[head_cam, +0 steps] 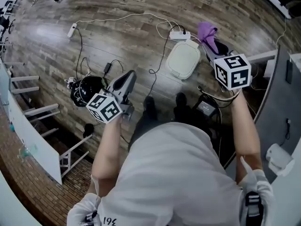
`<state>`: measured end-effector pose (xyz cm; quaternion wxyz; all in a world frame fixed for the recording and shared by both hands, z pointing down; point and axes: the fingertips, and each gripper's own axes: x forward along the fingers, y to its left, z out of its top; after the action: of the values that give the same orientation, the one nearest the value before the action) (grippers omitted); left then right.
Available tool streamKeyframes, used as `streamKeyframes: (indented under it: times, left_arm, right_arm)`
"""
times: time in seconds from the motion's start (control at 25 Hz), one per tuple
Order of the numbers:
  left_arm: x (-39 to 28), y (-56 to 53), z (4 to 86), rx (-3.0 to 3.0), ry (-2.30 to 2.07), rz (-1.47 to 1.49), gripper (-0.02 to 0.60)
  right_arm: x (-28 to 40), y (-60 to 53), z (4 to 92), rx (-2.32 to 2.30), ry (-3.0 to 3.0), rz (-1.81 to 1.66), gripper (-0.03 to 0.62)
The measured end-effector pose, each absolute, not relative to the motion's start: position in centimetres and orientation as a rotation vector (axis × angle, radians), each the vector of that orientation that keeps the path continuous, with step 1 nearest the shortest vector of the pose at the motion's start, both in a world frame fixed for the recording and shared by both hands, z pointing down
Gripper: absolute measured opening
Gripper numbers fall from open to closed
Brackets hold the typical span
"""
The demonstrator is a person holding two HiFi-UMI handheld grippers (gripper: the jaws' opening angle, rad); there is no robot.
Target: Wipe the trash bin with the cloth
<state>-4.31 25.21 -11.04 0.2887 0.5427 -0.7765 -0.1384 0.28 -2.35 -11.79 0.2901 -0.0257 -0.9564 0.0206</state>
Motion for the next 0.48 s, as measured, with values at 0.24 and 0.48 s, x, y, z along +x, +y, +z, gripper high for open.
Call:
streamKeyframes:
  times: [0.24,0.48]
  left_arm:
    - [-5.4,25.2,-12.3,1.667,-1.909,-0.324,0.009]
    - [-3.5,25.7,-13.1,1.895,-1.682,-0.276,0.009]
  right_arm:
    - [4.7,-2.0,-14.2,0.205,-2.571,0.082,0.091]
    - [11.8,0.8,-17.5,0.516,-2.566,0.107,0.091]
